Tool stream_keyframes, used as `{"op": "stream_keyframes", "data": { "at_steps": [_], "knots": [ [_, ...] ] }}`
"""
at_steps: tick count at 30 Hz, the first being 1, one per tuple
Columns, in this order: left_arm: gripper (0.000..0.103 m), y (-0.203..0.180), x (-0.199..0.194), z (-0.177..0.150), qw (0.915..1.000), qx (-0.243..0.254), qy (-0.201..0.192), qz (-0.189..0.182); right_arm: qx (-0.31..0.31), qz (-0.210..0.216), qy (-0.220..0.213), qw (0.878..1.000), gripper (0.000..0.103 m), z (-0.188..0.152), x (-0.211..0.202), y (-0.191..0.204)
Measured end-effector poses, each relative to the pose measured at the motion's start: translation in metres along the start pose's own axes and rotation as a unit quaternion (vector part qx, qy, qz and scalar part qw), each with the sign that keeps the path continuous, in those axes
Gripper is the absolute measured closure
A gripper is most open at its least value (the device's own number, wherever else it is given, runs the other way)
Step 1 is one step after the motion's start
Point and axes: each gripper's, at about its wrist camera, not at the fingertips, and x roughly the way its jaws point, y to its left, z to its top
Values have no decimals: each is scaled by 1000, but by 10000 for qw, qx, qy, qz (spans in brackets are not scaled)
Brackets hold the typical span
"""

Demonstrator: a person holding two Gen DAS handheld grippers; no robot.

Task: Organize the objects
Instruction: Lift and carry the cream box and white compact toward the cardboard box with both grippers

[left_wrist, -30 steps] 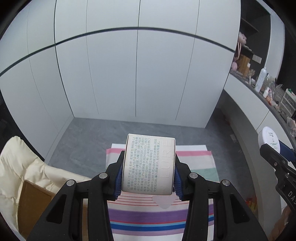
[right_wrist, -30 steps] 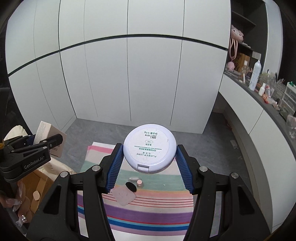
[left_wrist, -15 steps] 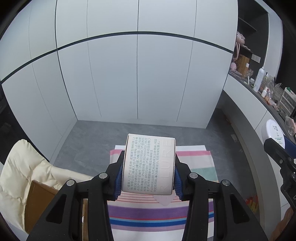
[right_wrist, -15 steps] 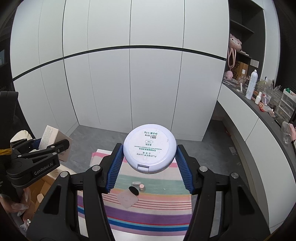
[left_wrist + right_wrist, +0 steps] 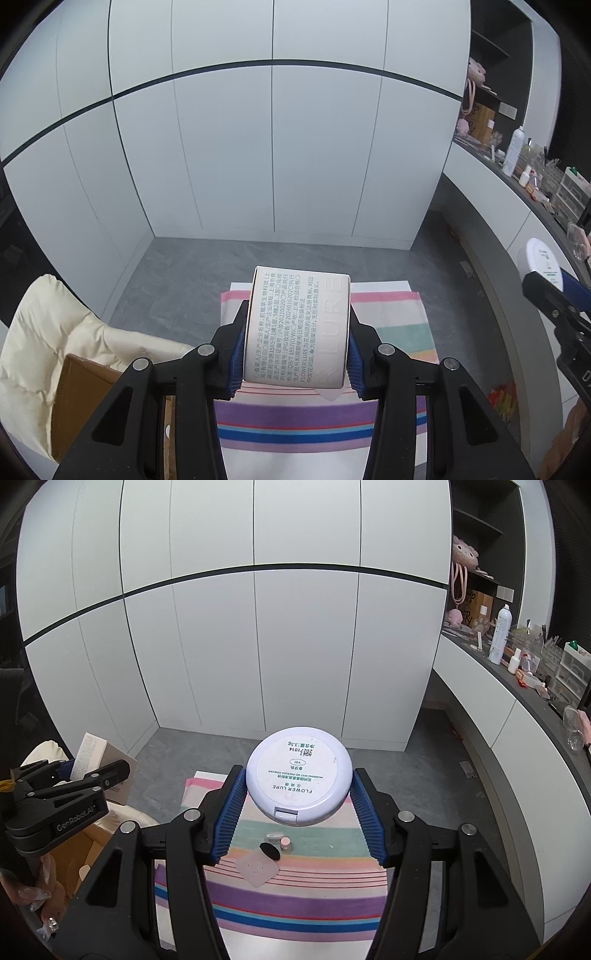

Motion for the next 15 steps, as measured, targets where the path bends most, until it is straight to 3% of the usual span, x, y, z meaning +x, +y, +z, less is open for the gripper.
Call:
{"op": "stream_keyframes", "data": {
  "at_steps": [15],
  "knots": [
    [58, -14, -47, -68, 9994, 122, -276, -164, 132, 288, 18, 9995, 43, -47, -36, -16]
  ]
}}
